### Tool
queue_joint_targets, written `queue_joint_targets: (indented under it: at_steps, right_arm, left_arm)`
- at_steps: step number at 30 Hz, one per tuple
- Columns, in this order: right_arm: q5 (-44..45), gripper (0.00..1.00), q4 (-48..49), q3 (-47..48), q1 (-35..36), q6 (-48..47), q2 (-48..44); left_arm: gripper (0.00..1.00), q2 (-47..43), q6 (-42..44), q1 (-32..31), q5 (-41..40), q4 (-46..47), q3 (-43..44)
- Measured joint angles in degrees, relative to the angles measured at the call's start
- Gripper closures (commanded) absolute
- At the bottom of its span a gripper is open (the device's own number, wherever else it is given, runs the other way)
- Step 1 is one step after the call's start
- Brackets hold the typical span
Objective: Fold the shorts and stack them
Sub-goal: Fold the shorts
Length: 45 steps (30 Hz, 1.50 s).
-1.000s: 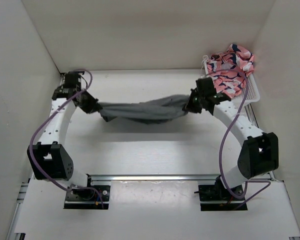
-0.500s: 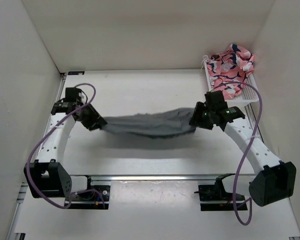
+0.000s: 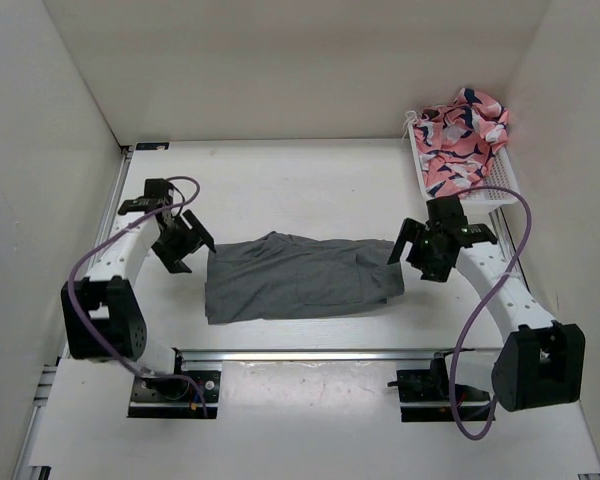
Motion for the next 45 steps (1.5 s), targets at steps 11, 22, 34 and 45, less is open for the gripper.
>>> queue_joint_targets:
  at_steps: [11, 22, 34, 45]
  right_arm:
    - [-10.38, 0.31, 6.34, -8.20, -5.53, -0.07, 1.90]
    - [-15.13, 1.00, 7.45, -4.52, -4.39, -1.40, 5.25]
    - [-11.98, 0.72, 5.20, 0.94, 6.01, -4.74, 4.17]
    - [-5.55, 0.00, 4.24, -8.39, 6.62, 2.01, 2.16]
  left_arm:
    - [0.67, 21.33, 1.44, -4.61, -3.41, 3.87, 3.93]
    - [0.90, 20.72, 1.90, -6.16, -4.22, 3.50, 8.17]
    - [0.69, 21.88, 2.54, -1.60, -5.64, -0.09, 24.79]
    - [0.15, 29.18, 3.52, -1.46, -5.20, -2.58, 28.06]
